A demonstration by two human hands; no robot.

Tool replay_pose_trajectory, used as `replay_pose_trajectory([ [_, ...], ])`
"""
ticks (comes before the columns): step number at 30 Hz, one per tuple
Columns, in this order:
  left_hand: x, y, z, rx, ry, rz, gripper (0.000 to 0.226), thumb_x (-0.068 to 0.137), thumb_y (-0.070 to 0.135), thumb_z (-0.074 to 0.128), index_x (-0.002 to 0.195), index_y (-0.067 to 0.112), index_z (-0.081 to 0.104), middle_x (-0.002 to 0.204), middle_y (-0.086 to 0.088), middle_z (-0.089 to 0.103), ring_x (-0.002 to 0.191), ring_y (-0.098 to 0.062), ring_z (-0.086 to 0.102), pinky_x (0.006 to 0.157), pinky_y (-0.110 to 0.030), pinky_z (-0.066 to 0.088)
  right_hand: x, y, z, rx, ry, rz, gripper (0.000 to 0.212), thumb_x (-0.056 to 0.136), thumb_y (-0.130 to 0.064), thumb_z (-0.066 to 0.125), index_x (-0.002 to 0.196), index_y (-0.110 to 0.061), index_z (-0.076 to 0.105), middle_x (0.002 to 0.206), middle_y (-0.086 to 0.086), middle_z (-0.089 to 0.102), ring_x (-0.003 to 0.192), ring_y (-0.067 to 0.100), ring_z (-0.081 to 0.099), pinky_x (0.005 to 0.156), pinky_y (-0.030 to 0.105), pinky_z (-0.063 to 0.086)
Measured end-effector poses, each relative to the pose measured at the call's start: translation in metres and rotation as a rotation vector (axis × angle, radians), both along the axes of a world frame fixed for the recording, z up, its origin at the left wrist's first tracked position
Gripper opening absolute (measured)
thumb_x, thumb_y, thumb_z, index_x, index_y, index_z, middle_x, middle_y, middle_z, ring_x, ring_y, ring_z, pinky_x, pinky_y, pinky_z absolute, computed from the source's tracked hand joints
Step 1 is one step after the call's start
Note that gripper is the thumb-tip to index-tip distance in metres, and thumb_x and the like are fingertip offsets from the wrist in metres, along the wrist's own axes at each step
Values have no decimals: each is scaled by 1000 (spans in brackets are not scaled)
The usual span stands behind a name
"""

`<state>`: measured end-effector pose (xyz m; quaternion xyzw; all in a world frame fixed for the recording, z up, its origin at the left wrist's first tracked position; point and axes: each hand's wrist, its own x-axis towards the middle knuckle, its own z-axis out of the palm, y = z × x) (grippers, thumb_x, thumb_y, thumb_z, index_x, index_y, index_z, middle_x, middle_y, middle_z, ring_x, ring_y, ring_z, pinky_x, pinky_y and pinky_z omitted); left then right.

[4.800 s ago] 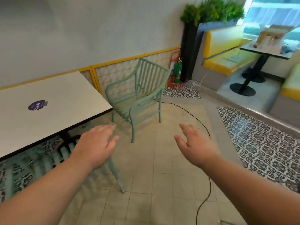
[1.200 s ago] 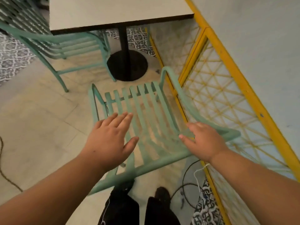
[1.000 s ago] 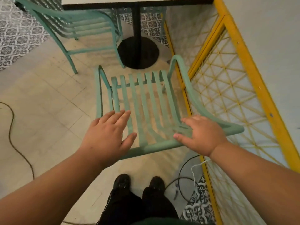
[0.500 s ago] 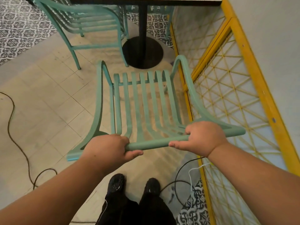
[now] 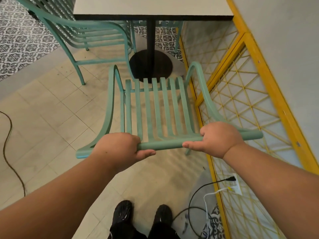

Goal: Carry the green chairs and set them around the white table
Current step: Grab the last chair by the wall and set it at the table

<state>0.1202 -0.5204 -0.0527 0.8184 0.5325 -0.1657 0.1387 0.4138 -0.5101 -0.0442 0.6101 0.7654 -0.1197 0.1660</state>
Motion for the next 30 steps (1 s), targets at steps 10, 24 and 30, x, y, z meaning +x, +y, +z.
replay_pose_trajectory([
  [10, 15, 88, -2, 32, 9, -13, 77, 71, 95, 17, 77, 29, 56, 68, 5, 63, 61, -12, 62, 60, -35, 61, 11, 77, -1, 72, -4, -9, 94, 55, -105, 10, 59, -20, 48, 55, -2, 45, 48, 17, 46, 45, 32, 36],
  [24, 50, 192, 1, 79, 23, -25, 79, 71, 93, 21, 78, 25, 60, 67, 0, 64, 60, -17, 63, 56, -36, 61, 41, 174, -7, 156, -18, 10, 109, 45, -106, -11, 55, -16, 50, 53, 2, 47, 50, 23, 51, 46, 31, 31],
  [30, 65, 229, 3, 83, 25, -6, 75, 75, 91, 26, 78, 23, 60, 68, -1, 64, 60, -18, 64, 53, -34, 59, 53, 215, -7, 180, -30, 12, 105, 52, -105, -2, 54, -15, 51, 53, 3, 47, 51, 23, 49, 46, 32, 30],
])
